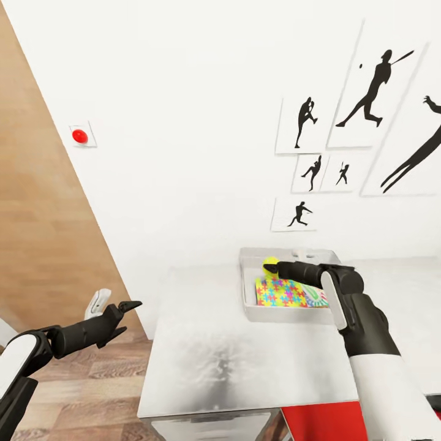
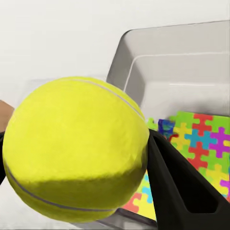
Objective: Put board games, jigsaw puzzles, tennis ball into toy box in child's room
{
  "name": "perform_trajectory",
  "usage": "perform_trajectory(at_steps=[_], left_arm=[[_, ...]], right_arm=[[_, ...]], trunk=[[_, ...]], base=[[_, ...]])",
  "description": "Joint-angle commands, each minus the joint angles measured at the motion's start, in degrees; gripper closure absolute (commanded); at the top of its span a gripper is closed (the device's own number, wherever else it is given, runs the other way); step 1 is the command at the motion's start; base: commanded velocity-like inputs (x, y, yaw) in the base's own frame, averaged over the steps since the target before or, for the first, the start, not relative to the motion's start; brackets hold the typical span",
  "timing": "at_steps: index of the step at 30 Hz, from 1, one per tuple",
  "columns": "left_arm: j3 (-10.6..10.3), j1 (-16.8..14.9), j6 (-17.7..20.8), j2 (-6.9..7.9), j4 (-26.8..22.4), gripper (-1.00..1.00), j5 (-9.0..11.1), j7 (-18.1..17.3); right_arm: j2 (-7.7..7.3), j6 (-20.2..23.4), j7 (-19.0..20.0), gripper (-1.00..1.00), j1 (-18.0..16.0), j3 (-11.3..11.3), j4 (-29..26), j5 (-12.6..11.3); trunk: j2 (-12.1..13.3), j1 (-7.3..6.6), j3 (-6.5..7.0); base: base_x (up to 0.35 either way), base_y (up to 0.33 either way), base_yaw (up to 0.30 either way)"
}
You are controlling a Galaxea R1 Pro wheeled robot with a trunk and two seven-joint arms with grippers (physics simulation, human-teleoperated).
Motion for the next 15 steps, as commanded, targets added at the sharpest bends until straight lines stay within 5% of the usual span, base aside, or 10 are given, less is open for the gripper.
perform_trajectory(at_steps=[1, 5, 15], left_arm=[[0.1, -0.1, 0.1, 0.0, 0.0, -1.0, 0.6, 0.6], [0.1, -0.1, 0.1, -0.02, 0.1, -1.0, 0.6, 0.6], [0.1, -0.1, 0.1, -0.01, 0.1, -1.0, 0.6, 0.6]], right_arm=[[0.14, 0.2, -0.1, 1.0, -0.3, 0.1, 0.7, -0.4], [0.63, -2.9, -0.1, 1.0, -1.8, 0.5, 5.8, -0.3], [0.71, -5.9, -0.2, 1.0, -2.4, 0.7, 8.3, -0.1]], trunk=[[-0.1, 0.03, -0.12], [-0.1, 0.03, -0.12], [-0.1, 0.03, -0.12]], base=[[0.0, 0.0, 0.0], [0.013, 0.005, 0.0], [0.119, 0.081, 0.0]])
